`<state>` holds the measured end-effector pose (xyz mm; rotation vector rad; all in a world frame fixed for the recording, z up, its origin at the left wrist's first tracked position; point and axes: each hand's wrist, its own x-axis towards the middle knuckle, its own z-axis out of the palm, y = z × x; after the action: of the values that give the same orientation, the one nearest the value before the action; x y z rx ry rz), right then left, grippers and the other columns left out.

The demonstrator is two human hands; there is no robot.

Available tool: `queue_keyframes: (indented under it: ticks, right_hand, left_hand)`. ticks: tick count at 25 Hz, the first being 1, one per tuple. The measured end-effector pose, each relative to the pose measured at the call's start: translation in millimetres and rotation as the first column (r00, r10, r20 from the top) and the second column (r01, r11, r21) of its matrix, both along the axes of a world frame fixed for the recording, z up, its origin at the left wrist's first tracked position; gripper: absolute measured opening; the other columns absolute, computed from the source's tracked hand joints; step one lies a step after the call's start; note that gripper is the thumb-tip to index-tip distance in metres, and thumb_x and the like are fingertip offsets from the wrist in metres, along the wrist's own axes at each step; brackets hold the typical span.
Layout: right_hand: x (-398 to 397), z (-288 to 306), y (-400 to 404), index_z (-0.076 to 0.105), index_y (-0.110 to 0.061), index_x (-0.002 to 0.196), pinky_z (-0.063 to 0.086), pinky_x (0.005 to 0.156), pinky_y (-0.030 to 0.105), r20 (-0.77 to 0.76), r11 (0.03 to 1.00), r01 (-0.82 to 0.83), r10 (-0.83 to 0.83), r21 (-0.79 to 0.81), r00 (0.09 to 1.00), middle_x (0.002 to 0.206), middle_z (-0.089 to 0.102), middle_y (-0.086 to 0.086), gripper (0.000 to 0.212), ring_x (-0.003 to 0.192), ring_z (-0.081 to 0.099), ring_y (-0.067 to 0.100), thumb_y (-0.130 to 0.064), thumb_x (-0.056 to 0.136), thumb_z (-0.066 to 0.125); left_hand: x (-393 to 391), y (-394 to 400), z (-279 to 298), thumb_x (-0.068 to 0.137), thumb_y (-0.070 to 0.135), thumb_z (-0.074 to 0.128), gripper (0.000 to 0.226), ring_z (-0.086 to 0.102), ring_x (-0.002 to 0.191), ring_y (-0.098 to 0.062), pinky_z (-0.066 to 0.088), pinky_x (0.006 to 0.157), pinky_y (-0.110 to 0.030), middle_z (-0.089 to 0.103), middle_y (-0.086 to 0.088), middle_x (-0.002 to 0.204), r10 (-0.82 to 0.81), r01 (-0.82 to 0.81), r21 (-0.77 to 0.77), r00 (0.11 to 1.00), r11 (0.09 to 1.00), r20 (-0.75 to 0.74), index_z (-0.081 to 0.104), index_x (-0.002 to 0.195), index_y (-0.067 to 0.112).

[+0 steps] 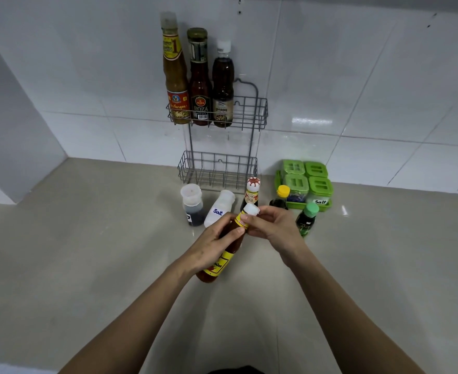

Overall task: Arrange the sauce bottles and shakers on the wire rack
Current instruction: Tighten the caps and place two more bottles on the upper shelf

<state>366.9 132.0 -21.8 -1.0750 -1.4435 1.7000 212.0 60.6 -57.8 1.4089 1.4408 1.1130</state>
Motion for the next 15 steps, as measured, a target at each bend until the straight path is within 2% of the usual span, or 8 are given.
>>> queue_keyframes:
  ticks: [2, 4, 6, 8, 9, 11, 13, 15]
  right_hand:
    - [-5, 5, 1, 0.075, -0.014, 0.085, 0.056, 0.085, 0.05, 0.008, 0.996, 0.036, -0.037, 0.081, 0.999, 0.087, 0.075, 0.017, 0.01, 0.082, 0.069, 0.025, -0.01, 0.078, 0.079]
    - [-11, 20, 5, 0.075, -0.015, 0.088, 0.056, 0.083, 0.05, 0.024, 0.979, 0.05, -0.055, 0.197, 0.998, 0.086, 0.076, 0.017, 0.011, 0.079, 0.07, 0.023, -0.012, 0.078, 0.08]
    - [-16, 45, 13, 0.073, -0.024, 0.089, 0.059, 0.081, 0.04, 0.055, 0.942, 0.034, -0.056, 0.334, 0.997, 0.085, 0.077, 0.005, 0.014, 0.082, 0.072, 0.018, -0.018, 0.078, 0.079]
    - [-22, 76, 29, 0.071, -0.027, 0.098, 0.057, 0.079, 0.029, 0.109, 0.879, 0.02, -0.082, 0.476, 0.991, 0.09, 0.076, -0.003, 0.02, 0.088, 0.071, 0.013, -0.024, 0.079, 0.078]
    - [-25, 93, 40, 0.071, -0.025, 0.103, 0.056, 0.08, 0.028, 0.12, 0.839, 0.033, -0.117, 0.543, 0.986, 0.094, 0.074, -0.005, 0.024, 0.09, 0.069, 0.01, -0.026, 0.08, 0.077]
    - [-31, 124, 65, 0.07, -0.021, 0.109, 0.056, 0.084, 0.029, 0.093, 0.748, 0.082, -0.189, 0.659, 0.978, 0.098, 0.072, -0.005, 0.03, 0.094, 0.066, 0.009, -0.027, 0.081, 0.076]
    - [-36, 149, 88, 0.069, -0.017, 0.111, 0.056, 0.083, 0.026, 0.031, 0.653, 0.146, -0.251, 0.744, 0.967, 0.101, 0.07, -0.004, 0.03, 0.094, 0.065, 0.008, -0.026, 0.082, 0.075]
    - [-44, 171, 108, 0.067, -0.013, 0.114, 0.055, 0.079, 0.016, -0.032, 0.547, 0.2, -0.301, 0.813, 0.953, 0.104, 0.068, -0.002, 0.032, 0.092, 0.063, 0.003, -0.023, 0.084, 0.073]
  left_hand:
    - [1, 2, 6, 0.096, 0.031, 0.054, 0.024, 0.064, 0.102, -0.011, 0.05, 0.09, -0.028, 0.069, 0.001, 0.105, 0.009, -0.01, 0.04, 0.999, 0.999, 0.043, 0.057, 0.117, 0.019]
    - [0, 7, 19, 0.095, 0.023, 0.056, 0.023, 0.063, 0.098, -0.002, 0.047, 0.085, -0.019, 0.069, 0.005, 0.103, 0.036, -0.044, 0.092, 0.996, 0.995, 0.083, 0.058, 0.117, 0.017]
    - [-9, 18, 38, 0.092, 0.027, 0.06, 0.025, 0.062, 0.096, 0.002, 0.047, 0.082, -0.015, 0.067, 0.011, 0.102, 0.049, -0.062, 0.129, 0.994, 0.99, 0.101, 0.059, 0.117, 0.022]
    - [-25, 33, 61, 0.087, 0.04, 0.062, 0.039, 0.059, 0.101, 0.008, 0.049, 0.085, -0.015, 0.063, 0.015, 0.111, 0.037, -0.044, 0.136, 0.998, 0.99, 0.054, 0.055, 0.122, 0.028]
    - [-36, 42, 71, 0.084, 0.048, 0.06, 0.049, 0.055, 0.108, 0.009, 0.049, 0.091, -0.018, 0.059, 0.012, 0.121, 0.04, -0.038, 0.133, 0.999, 0.99, -0.013, 0.05, 0.128, 0.029]
    - [-63, 63, 83, 0.084, 0.059, 0.056, 0.07, 0.04, 0.132, -0.004, 0.038, 0.108, -0.036, 0.041, 0.002, 0.147, 0.121, -0.081, 0.153, 0.955, 0.985, -0.272, 0.035, 0.143, 0.03]
    - [-89, 84, 89, 0.087, 0.059, 0.051, 0.081, 0.017, 0.146, -0.018, 0.022, 0.115, -0.045, 0.018, -0.002, 0.161, 0.243, -0.146, 0.213, 0.796, 0.966, -0.554, 0.017, 0.153, 0.026]
    - [-113, 105, 93, 0.09, 0.057, 0.048, 0.087, -0.002, 0.15, -0.019, 0.009, 0.12, -0.046, -0.002, -0.001, 0.164, 0.328, -0.179, 0.277, 0.594, 0.944, -0.734, 0.001, 0.155, 0.021]
